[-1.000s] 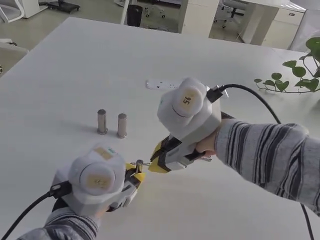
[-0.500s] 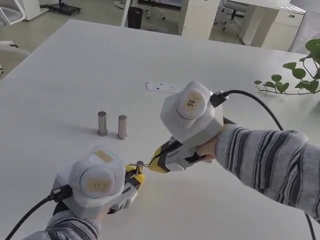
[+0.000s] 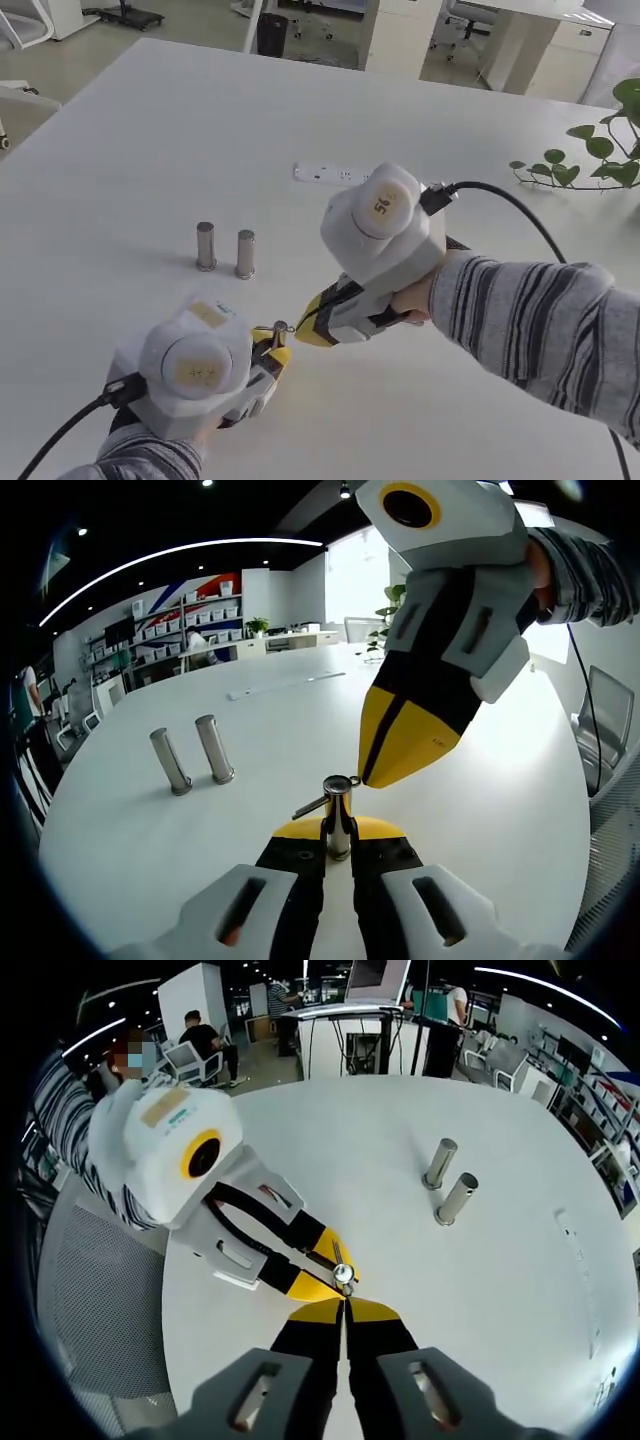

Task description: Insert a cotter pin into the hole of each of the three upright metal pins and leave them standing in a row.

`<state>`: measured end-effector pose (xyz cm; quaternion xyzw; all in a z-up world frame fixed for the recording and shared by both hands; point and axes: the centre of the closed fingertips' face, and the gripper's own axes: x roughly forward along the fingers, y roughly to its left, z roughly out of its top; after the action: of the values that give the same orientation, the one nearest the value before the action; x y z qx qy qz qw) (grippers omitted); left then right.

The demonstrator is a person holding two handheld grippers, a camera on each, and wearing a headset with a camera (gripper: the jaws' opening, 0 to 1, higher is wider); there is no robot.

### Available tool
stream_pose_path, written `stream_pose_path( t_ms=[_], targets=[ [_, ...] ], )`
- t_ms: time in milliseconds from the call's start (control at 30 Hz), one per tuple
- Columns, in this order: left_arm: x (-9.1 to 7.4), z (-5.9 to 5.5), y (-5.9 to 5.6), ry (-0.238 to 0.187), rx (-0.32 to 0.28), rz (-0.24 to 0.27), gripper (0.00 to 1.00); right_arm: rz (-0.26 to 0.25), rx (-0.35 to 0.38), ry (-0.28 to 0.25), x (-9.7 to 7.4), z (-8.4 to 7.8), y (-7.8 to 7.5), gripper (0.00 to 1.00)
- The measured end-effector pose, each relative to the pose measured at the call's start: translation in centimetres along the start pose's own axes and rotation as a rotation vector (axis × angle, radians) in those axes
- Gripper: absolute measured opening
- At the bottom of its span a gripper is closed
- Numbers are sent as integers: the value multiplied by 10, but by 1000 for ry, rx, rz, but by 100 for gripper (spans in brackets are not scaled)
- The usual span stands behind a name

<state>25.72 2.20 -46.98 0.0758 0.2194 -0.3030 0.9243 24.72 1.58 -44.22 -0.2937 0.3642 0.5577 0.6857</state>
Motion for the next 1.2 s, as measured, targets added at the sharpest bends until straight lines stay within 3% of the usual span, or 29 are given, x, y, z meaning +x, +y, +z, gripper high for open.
stream_pose_path(
  t_ms=[100,333,567,700,867,1200],
  targets=[
    [0,0,0,1,-4,0,5,-45,77,-10,-1,-4,-7,2],
    [0,0,0,0,-3,-4,5,-71,239,-91,-8,-7,-13,10],
    [1,0,2,4,-2,-9,5,-96,357,-169,-18,-11,-22,14],
    [0,1,8,9,12,-5,5,-115,395,-176,-24,-19,-27,14],
    [-3,2,19,10,19,-4,5,-131,434,-197,-31,-26,-28,14],
    [-10,5,54,8,33,30,5,-141,463,-250,-36,-33,-28,18]
  ],
)
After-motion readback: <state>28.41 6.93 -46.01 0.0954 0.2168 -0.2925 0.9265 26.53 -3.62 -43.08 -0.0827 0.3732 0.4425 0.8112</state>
